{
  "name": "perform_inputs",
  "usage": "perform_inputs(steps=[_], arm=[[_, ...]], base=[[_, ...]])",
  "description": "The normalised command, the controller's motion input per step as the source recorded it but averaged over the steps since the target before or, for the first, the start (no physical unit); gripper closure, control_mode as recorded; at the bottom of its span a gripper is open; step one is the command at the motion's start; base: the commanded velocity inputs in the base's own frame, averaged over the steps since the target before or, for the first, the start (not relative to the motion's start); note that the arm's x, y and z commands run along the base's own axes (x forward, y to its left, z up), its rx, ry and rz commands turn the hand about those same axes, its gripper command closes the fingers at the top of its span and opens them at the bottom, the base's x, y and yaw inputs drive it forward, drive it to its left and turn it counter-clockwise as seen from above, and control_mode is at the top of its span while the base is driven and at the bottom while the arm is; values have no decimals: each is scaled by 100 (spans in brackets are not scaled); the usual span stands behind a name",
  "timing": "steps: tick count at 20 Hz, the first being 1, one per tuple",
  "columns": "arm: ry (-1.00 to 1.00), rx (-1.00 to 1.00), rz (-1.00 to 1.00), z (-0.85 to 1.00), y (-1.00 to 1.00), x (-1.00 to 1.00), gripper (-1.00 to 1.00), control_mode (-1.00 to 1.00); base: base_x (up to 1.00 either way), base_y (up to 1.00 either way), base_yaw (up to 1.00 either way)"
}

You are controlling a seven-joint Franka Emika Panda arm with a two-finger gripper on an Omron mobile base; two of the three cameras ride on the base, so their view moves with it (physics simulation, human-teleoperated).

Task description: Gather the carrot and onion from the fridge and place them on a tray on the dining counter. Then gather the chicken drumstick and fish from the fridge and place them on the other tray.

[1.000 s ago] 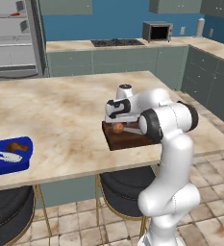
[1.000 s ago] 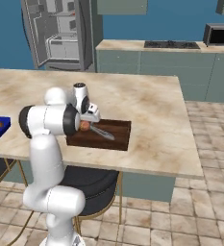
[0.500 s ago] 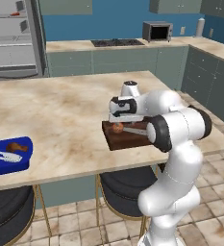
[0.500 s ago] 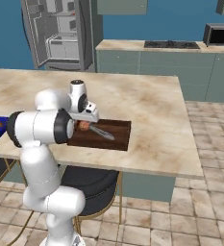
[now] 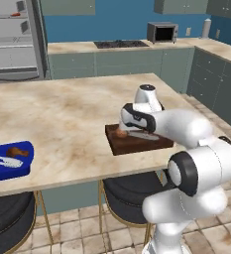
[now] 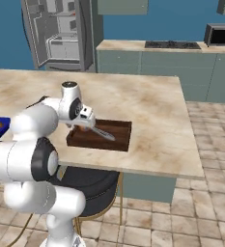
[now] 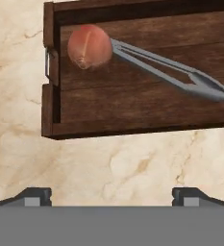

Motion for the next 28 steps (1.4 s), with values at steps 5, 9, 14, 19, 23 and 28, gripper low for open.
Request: perform_inputs(steps=[5, 9, 14, 19, 23, 28], arm=[[-14, 0, 3, 49, -16, -98, -100, -100], [-18, -6, 0, 50, -5, -100, -100, -100], [-19, -4, 0, 46, 0, -100, -100, -100], [-13, 0, 0, 18, -1, -100, -100, -100], [-8, -1, 0, -2, 0, -99, -100, -100], [0, -1, 0, -8, 2, -54, -100, -100]], base=[[0, 0, 0], [0, 0, 0], [0, 0, 0], [0, 0, 0], [0, 0, 0], [0, 0, 0]])
